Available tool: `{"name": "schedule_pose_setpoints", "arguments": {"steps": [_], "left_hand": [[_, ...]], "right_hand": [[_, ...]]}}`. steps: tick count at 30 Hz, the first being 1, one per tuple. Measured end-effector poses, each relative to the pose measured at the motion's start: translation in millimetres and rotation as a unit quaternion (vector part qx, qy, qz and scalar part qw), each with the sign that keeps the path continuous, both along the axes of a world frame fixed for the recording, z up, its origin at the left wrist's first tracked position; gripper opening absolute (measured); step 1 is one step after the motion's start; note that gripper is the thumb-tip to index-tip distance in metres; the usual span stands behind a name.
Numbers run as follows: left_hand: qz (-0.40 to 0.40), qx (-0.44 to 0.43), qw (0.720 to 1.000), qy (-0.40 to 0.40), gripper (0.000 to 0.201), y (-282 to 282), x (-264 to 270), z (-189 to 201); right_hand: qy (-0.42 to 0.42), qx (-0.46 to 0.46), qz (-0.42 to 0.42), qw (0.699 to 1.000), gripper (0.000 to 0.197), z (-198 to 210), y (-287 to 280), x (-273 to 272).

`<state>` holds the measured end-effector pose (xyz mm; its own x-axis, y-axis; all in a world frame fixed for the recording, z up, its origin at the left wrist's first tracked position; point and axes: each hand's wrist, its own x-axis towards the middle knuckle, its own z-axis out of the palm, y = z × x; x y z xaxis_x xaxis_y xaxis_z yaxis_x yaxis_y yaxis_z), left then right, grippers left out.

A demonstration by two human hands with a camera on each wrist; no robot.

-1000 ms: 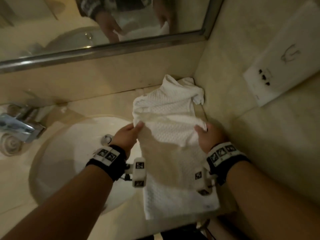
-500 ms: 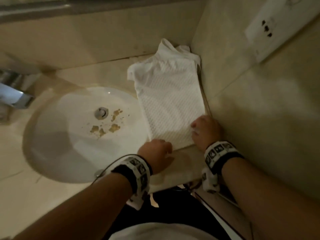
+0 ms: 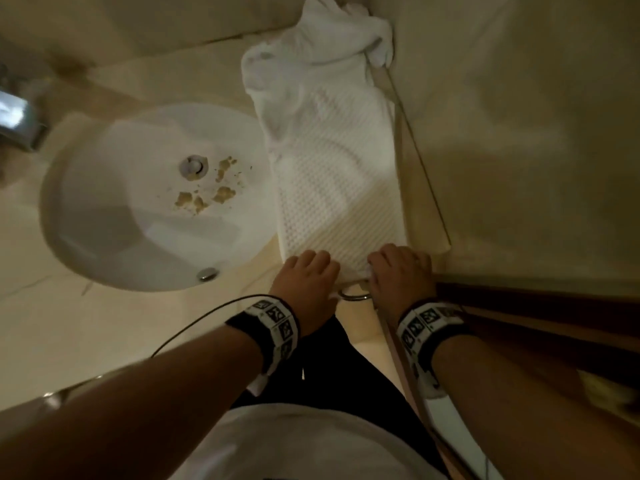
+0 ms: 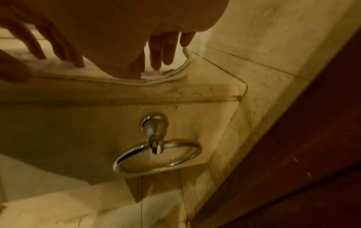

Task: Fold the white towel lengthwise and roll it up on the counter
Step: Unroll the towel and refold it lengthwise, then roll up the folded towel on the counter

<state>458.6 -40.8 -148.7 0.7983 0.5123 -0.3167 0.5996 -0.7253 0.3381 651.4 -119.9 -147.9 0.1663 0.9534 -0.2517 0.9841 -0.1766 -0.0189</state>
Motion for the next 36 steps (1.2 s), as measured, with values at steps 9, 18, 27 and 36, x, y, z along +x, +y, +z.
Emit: {"name": "schedule_pose_setpoints", "arguments": {"steps": [9,18,27,36], "left_hand": [[-0.005,0.091,0.995,-0.029,0.058,-24.9,-21.6,-13.3],[0.193,0.018,0.978,-0.081,0.014,-21.6,-33.9,-16.3],[0.405,-0.071,0.910,-0.052,0.014,-16.3,-47.5,-10.8],[0.479,-0.151,0.865,-0.024,0.016,-5.3,-50.5,1.2]], "right_hand": [[0.023,0.098,0.097,0.990,0.017,-16.6,-32.4,-1.3],[0.051,0.067,0.102,0.991,0.007,-19.1,-30.6,29.6],[0.128,-0.012,-0.077,0.989,0.011,-11.1,-14.5,31.2],[0.148,-0.022,-0.192,0.970,0.021,-0.8,2.3,33.9]]}}
